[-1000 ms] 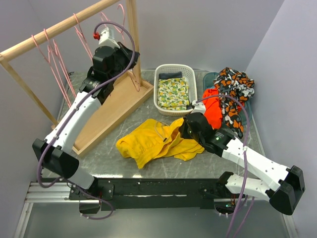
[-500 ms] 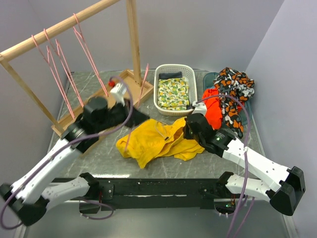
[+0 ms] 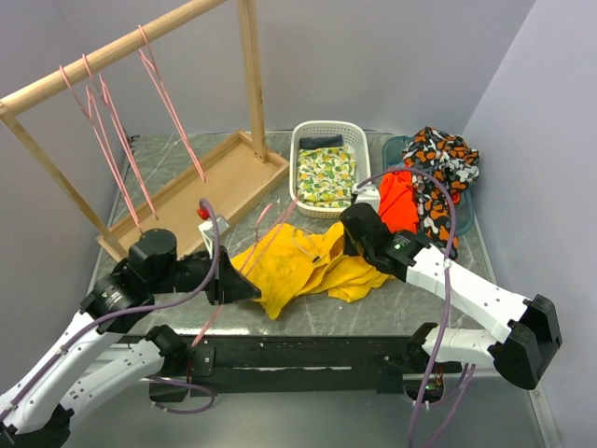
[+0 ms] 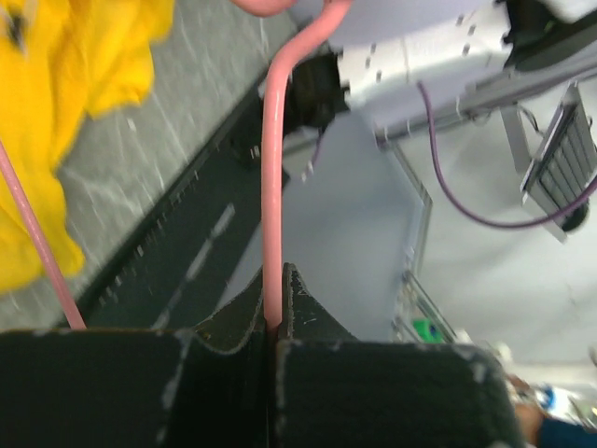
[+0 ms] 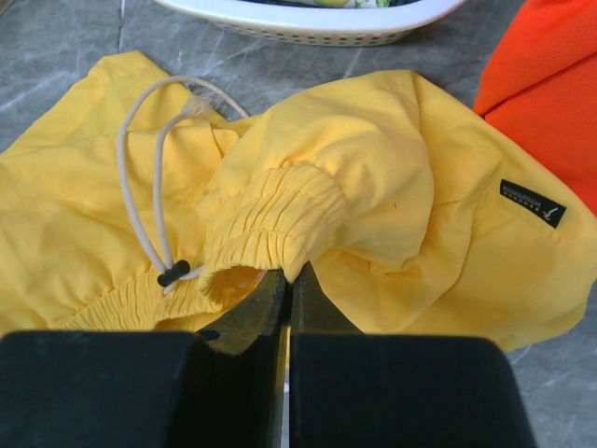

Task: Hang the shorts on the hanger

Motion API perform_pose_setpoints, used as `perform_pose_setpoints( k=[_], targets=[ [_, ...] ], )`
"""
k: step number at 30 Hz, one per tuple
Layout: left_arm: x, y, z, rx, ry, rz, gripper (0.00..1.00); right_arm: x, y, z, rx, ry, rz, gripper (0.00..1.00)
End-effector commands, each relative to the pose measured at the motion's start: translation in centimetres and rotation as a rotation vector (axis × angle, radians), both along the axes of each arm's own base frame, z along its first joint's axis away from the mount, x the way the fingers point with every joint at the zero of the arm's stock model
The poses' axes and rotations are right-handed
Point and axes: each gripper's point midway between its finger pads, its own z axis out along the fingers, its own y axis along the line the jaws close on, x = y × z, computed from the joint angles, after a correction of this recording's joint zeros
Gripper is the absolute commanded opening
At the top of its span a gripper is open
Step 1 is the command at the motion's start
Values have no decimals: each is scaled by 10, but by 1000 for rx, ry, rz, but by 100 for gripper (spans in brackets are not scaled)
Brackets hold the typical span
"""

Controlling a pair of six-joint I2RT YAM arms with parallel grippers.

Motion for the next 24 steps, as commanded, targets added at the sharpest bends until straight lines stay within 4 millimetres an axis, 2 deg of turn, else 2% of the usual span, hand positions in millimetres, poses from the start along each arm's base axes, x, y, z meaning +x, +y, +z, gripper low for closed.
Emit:
perform_pose_setpoints(
  k=[1, 9, 18, 24],
  targets=[
    [-30, 1, -18, 21, 100, -148, 1, 11, -6, 29, 2, -72, -10, 0],
    [-57, 1, -24, 38, 121, -284, 1, 10, -1, 33, -5, -61, 38, 0],
    [-62, -19, -27, 80, 106, -341, 1, 8, 10, 50, 15, -75, 96, 0],
    [-48, -27, -24, 110, 51, -295, 1, -6, 22, 53, -43, -81, 169, 0]
  ],
)
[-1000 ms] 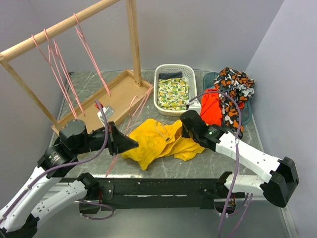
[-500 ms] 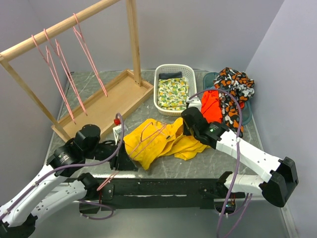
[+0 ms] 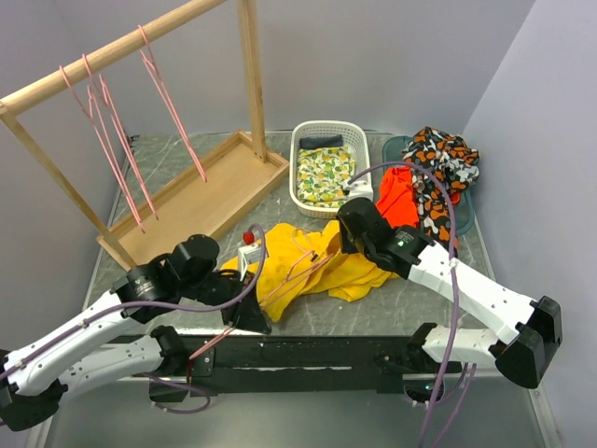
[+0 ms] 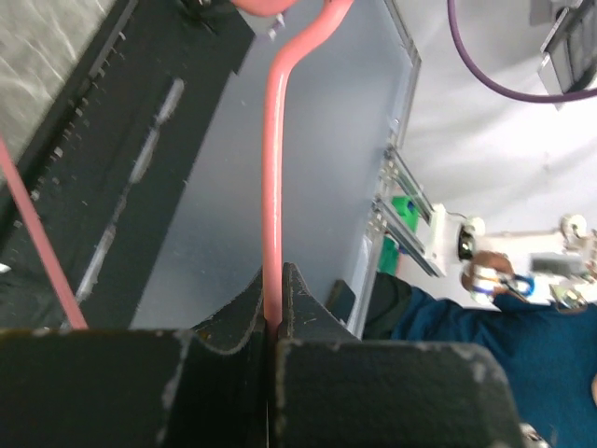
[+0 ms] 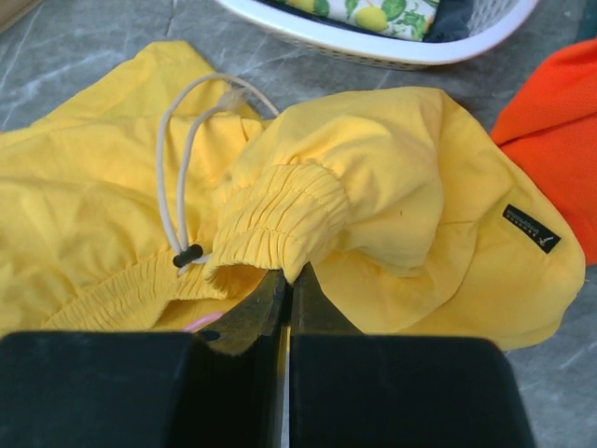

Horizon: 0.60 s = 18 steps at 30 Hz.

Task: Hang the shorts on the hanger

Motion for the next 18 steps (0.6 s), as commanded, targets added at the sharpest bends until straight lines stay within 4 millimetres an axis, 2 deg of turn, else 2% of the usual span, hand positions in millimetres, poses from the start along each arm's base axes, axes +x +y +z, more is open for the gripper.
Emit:
perform_pose_setpoints(
  k=[1, 4, 7, 10, 11, 13, 14, 18],
  targets=[
    [16, -10, 29, -78, -140, 32, 1, -4, 11, 25, -14, -62, 61, 0],
    [19, -15, 32, -102, -148, 38, 1, -13, 19, 28, -20, -73, 111, 0],
    [19, -19, 30, -112, -136, 32, 1, -17, 27, 40, -7, -96, 144, 0],
    [22, -24, 25, -114, -139, 46, 1, -16, 41, 69, 53, -149, 191, 0],
    [22, -25, 27, -129, -146, 53, 1, -16, 47, 89, 89, -178, 207, 0],
    [25, -29, 32, -173, -162, 72, 1, -20, 63, 110, 125, -221, 256, 0],
    [26, -30, 35, -191, -170, 77, 1, -23, 71, 131, 157, -255, 278, 0],
    [33, -37, 44, -258, -204, 116, 1, -35, 98, 172, 193, -323, 370, 0]
  ],
)
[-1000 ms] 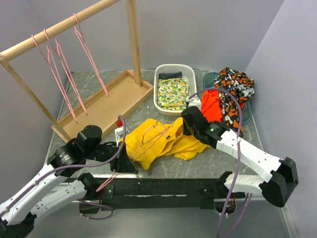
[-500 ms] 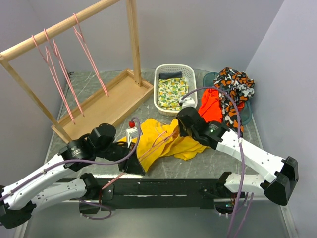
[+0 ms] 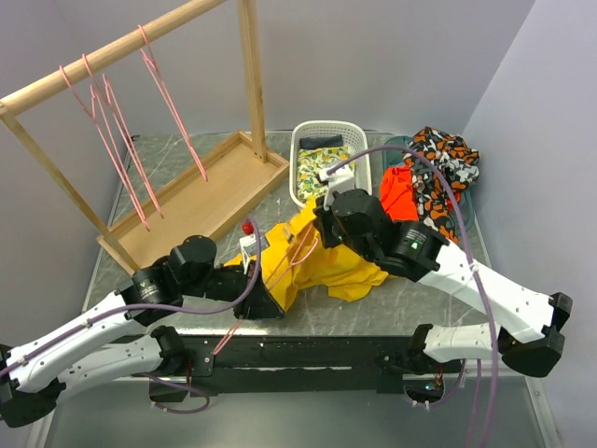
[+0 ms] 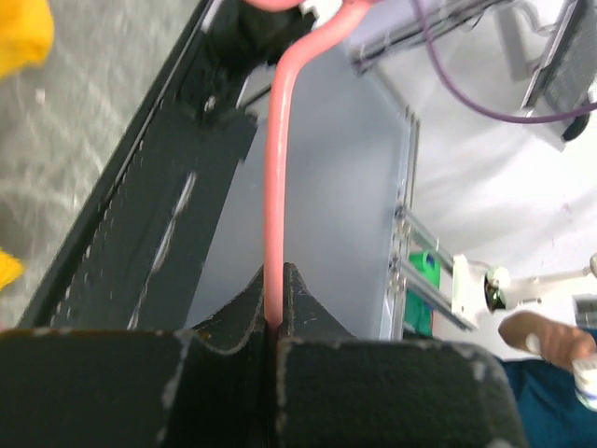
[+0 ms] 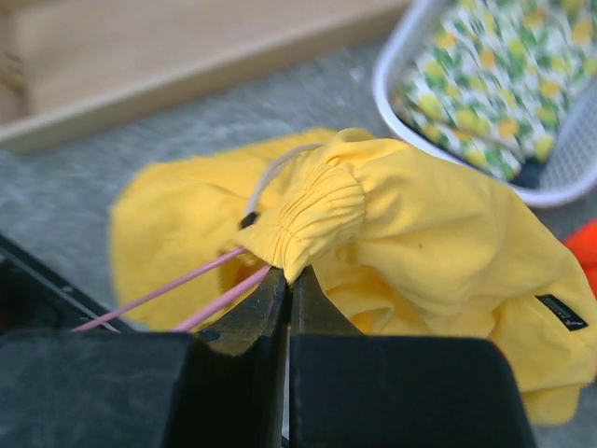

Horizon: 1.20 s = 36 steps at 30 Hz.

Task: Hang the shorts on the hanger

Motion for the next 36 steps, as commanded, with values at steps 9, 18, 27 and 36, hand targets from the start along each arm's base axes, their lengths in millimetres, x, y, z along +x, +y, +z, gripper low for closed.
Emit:
perform_pose_setpoints(
  k=[9, 18, 27, 36],
  targets=[
    [34, -4, 84, -374, -215, 231, 1, -20, 74, 134, 232, -209, 276, 0],
    [55, 7, 123, -546, -291, 379, 1, -23, 50, 134, 323, -209, 182, 51],
    [64, 10, 138, -602, -321, 436, 1, -33, 26, 89, 517, -105, 40, 56],
    [68, 0, 143, -588, -346, 423, 1, -34, 76, -26, 541, 110, 26, 59]
  ],
)
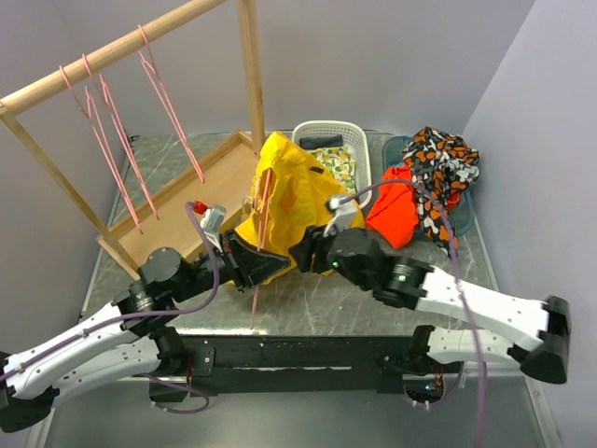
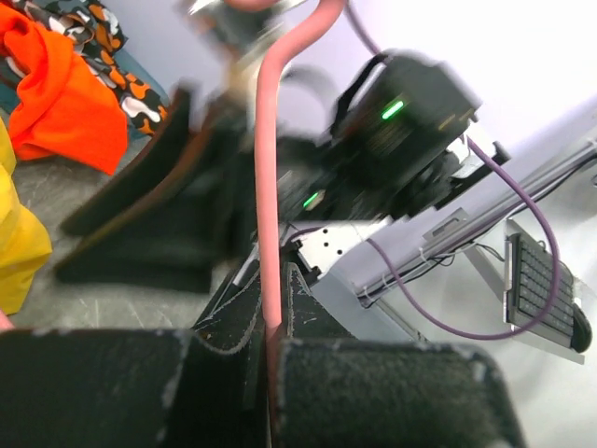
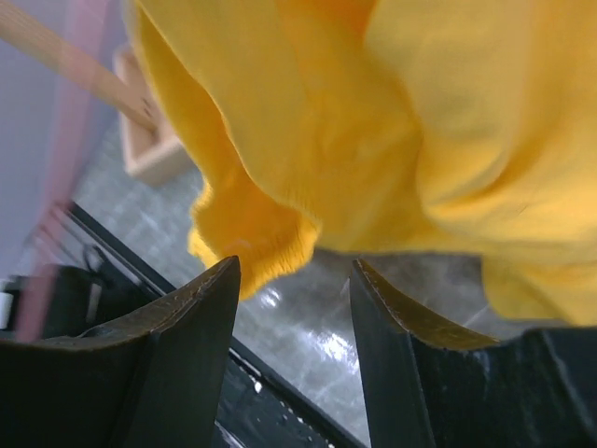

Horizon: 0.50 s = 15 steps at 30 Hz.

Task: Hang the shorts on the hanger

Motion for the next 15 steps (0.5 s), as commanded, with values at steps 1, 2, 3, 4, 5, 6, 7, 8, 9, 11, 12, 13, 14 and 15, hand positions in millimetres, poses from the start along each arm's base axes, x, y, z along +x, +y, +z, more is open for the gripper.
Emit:
perform_pose_setpoints(
  k=[1, 2, 3, 4, 5, 6, 7, 8, 9, 11, 12, 13, 14, 15],
  targets=[
    [-2, 5, 54, -119, -147, 15, 1, -1, 40, -3, 156, 63, 28, 59],
    [-1, 3, 54, -117, -146, 15, 1, -2, 46, -5, 158, 72, 39, 59],
    [-1, 3, 57, -121, -152, 15, 1, 0, 52, -16, 138, 89, 31, 60],
    [-1, 2, 57, -120, -153, 15, 1, 1, 55, -19, 141, 110, 13, 61],
    [0, 2, 59, -123, -154, 18, 1, 1, 56, -25, 127, 126, -7, 61],
    [0, 2, 61, -126, -158, 19, 1, 4, 54, -39, 89, 147, -36, 63],
    [0, 1, 61, -127, -157, 19, 1, 7, 51, -46, 85, 155, -79, 64],
    [1, 1, 62, -128, -158, 19, 1, 8, 50, -51, 81, 160, -98, 64],
    [0, 0, 63, -129, -160, 16, 1, 9, 49, -55, 84, 173, -113, 66],
    [0, -2, 63, -127, -162, 12, 1, 11, 43, -63, 74, 174, -148, 68],
    [0, -2, 63, -126, -163, 11, 1, 12, 43, -63, 85, 172, -155, 70],
    [0, -2, 64, -129, -165, 11, 1, 12, 40, -68, 90, 177, -164, 70],
    [0, -2, 64, -129, -164, 11, 1, 10, 42, -71, 98, 184, -150, 70],
    [0, -2, 64, -130, -165, 11, 1, 10, 45, -70, 116, 183, -145, 71]
  ],
)
